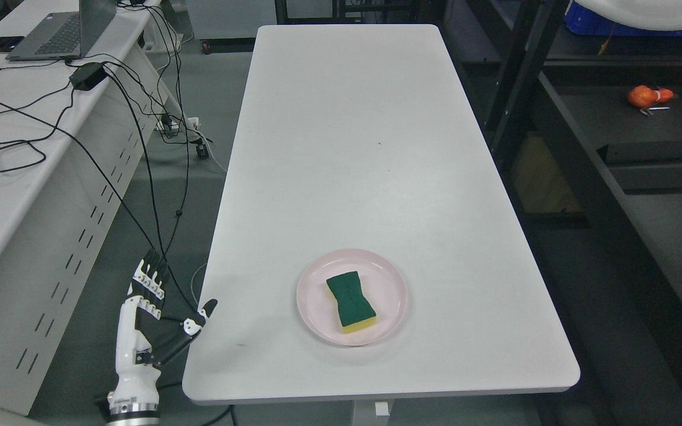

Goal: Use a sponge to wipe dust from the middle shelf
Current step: 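Reach the left hand forward over the pink plate toward the sponge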

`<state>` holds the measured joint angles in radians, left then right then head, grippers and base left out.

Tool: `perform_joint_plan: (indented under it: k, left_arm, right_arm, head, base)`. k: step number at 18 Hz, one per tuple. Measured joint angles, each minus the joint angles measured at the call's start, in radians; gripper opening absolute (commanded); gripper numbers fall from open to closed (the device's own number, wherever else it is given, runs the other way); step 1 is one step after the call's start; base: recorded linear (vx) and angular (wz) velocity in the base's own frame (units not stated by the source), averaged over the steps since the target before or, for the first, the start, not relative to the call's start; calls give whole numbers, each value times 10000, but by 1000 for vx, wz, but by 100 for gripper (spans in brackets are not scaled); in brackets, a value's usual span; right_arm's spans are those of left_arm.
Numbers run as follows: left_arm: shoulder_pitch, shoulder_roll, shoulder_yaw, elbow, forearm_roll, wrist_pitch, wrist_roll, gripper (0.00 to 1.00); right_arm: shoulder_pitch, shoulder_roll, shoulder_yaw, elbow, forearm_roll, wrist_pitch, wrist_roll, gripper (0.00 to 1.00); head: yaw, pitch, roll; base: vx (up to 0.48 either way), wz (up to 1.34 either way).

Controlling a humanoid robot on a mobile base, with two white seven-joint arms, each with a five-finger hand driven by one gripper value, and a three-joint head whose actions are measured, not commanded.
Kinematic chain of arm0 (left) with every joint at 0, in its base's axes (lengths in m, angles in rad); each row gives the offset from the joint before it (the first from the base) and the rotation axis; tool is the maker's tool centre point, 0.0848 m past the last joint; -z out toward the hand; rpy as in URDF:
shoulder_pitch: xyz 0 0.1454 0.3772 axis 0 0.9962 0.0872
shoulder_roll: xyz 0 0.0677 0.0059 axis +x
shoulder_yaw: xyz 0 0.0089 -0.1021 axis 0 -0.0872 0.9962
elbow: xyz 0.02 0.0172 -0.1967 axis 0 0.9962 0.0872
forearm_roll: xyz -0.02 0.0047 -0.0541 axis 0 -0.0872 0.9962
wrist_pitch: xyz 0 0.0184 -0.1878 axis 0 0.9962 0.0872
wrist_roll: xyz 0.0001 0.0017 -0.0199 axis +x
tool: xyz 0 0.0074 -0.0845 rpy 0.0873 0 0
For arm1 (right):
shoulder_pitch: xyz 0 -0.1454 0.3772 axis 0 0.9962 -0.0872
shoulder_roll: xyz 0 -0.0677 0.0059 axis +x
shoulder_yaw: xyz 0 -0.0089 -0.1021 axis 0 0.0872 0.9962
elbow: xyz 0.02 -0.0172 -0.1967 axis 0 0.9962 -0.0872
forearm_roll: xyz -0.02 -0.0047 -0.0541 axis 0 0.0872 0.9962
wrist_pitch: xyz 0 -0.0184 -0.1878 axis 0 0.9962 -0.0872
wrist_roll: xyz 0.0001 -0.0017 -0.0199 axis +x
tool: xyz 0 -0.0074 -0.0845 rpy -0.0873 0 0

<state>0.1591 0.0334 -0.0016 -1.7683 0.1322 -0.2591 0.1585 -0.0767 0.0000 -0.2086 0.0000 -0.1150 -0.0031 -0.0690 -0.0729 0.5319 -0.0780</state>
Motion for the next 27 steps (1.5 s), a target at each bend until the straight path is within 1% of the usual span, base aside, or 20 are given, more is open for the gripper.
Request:
perform_joint_plan:
  k: [4,6,8,10,11,13,17,19,21,23,25,27]
  left_arm:
    - [48,54,7,-22,26,-5,-118,99]
    - [-15,70,70,-28,32,-69,-558,98]
    - [-247,99,227,-23,23,-580,-1551,97]
    - [-655,236,393,12,-188,-1653,-3021,96]
    - [-821,342,462,48,-432,-2163,-3516,96]
    - [-1060,630,588,163,-1412,-2951,-4035,97]
    - [-1900,1385,834,434,-4631,-4151,-4643,98]
    - [-2642,1673,870,531,-5977,-4657,-4825,98]
    - [-3386,1812,813,605,-6936,-4966,-5167,95]
    - [-4197,1973,622,674,-7681,-5150,-6207,88]
    - [-4860,2129,289,733,-8392,-5242,-6908,88]
    - [-5429,2233,-63,792,-9288,-5266,-7156,88]
  right_arm:
    - [0,0,0,0,0,0,16,100]
    - [0,0,0,0,0,0,1,100]
    - [0,0,0,0,0,0,-14,100]
    - [-1,0,0,0,0,0,-22,100]
    - [0,0,0,0,0,0,-22,100]
    - [-1,0,0,0,0,0,-25,100]
    - [0,0,0,0,0,0,-29,100]
    - [0,0,0,0,0,0,-31,100]
    - [0,0,0,0,0,0,-34,100]
    - [1,0,0,0,0,0,-37,100]
    - [0,0,0,0,0,0,-38,100]
    - [0,0,0,0,0,0,-37,100]
  head:
    - [0,0,0]
    - [0,0,0]
    - [0,0,0]
    - [0,0,0]
    - [0,0,0]
    - [0,0,0]
    - [0,0,0]
    - [0,0,0]
    - [0,0,0]
    - [0,0,0]
    - [0,0,0]
    - [0,0,0]
  base:
    - [0,0]
    - [0,0]
    - [0,0]
    - [0,0]
    - [0,0]
    - [0,0]
    - [0,5]
    - [0,0]
    - [0,0]
    - [0,0]
    - [0,0]
    - [0,0]
